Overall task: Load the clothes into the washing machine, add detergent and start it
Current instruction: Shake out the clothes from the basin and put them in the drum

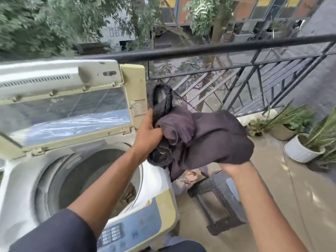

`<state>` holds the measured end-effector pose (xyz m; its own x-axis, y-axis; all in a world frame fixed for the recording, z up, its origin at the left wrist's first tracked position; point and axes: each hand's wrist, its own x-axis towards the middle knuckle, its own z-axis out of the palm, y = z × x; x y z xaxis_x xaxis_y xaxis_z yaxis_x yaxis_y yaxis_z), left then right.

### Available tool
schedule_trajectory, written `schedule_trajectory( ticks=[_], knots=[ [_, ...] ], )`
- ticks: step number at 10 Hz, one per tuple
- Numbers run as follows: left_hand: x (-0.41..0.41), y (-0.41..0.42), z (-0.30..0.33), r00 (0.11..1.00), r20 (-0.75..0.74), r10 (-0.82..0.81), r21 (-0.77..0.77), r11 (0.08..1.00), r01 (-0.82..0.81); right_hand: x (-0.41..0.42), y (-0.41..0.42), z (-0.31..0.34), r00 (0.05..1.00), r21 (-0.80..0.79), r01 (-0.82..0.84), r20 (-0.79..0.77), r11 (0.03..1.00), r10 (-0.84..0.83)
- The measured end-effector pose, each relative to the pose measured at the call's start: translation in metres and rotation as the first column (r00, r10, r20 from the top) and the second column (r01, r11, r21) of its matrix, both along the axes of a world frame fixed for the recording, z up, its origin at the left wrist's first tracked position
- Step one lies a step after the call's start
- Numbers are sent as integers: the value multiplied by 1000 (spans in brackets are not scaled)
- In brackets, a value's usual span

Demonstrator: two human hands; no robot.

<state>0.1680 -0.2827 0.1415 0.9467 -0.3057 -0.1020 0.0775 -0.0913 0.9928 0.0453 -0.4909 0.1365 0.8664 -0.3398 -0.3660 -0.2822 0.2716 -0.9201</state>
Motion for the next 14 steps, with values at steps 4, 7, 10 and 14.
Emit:
schedule_trajectory(
  ticks=[4, 7, 10, 14],
  knots=[
    [12, -43, -24, 992, 119, -34, 68, 997, 26, 77, 6, 46, 889, -424, -412, 8, 806, 458],
    [16, -41, -7, 987, -121, 108, -172, 977, -128, 71, -64, -19, 997, -114, 15, -69, 993, -22],
    [-1, 13, 6, 939, -342, 39, -311, 938, -152, 68, -12, -56, 977, 552, -13, -171, 834, 128],
    [-11, 172, -23, 978, -88, 190, 90, 979, -183, 102, 125, -31, 878, 497, -409, -12, 765, 478]
  ],
)
